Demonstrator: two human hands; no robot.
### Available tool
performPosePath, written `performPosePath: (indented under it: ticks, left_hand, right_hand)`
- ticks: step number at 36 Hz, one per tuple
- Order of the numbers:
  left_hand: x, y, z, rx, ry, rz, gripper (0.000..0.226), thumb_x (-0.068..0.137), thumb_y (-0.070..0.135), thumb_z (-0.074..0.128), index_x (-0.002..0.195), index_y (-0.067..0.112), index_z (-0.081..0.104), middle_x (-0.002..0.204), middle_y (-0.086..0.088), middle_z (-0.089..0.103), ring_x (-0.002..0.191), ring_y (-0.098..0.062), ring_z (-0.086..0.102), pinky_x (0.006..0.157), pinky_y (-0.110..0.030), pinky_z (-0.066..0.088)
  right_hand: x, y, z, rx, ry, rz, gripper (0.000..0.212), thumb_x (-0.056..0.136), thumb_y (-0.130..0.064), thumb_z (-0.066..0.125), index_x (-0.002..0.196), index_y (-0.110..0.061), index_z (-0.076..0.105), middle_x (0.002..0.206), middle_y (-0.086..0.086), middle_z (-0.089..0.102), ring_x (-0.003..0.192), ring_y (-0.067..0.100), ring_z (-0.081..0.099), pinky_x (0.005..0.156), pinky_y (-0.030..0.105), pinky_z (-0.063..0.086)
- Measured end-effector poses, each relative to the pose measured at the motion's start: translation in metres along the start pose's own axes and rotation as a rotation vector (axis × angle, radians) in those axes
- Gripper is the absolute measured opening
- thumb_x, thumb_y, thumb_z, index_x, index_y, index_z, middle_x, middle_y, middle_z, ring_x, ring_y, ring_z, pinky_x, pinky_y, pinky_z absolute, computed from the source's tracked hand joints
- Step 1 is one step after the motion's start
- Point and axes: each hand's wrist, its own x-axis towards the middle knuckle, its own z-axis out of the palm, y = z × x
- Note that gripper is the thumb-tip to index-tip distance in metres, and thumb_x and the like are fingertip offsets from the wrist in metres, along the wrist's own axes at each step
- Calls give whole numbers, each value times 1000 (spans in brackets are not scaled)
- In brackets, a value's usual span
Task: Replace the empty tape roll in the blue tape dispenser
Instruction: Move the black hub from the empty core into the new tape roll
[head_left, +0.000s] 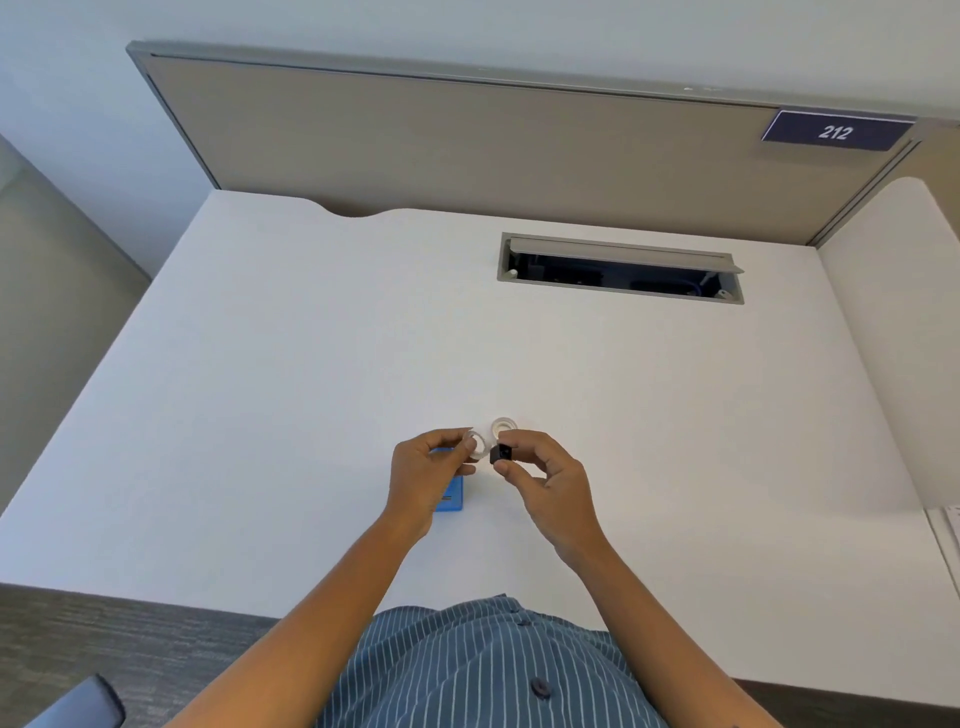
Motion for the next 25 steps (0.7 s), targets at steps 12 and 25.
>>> performPosePath:
  ticks: [12, 25]
  left_hand:
    - [84, 16, 2, 403, 88, 120, 8, 93, 13, 80, 101, 12, 79, 92, -3, 78, 83, -25, 79, 73, -32, 67]
    - [138, 10, 18, 802, -20, 147, 9, 92, 25, 80, 96, 17, 80, 99, 0, 80, 91, -21, 73, 81, -33, 60]
  right_hand:
    - [4, 8, -5, -65, 65, 63, 22, 95, -11, 83, 112, -23, 77, 116, -8, 77, 102, 12, 73, 77, 23, 63]
    - [2, 24, -12, -101, 27, 209, 19, 91, -19, 87, 107, -27, 79, 108, -12, 80, 92, 11, 73, 77, 20, 60]
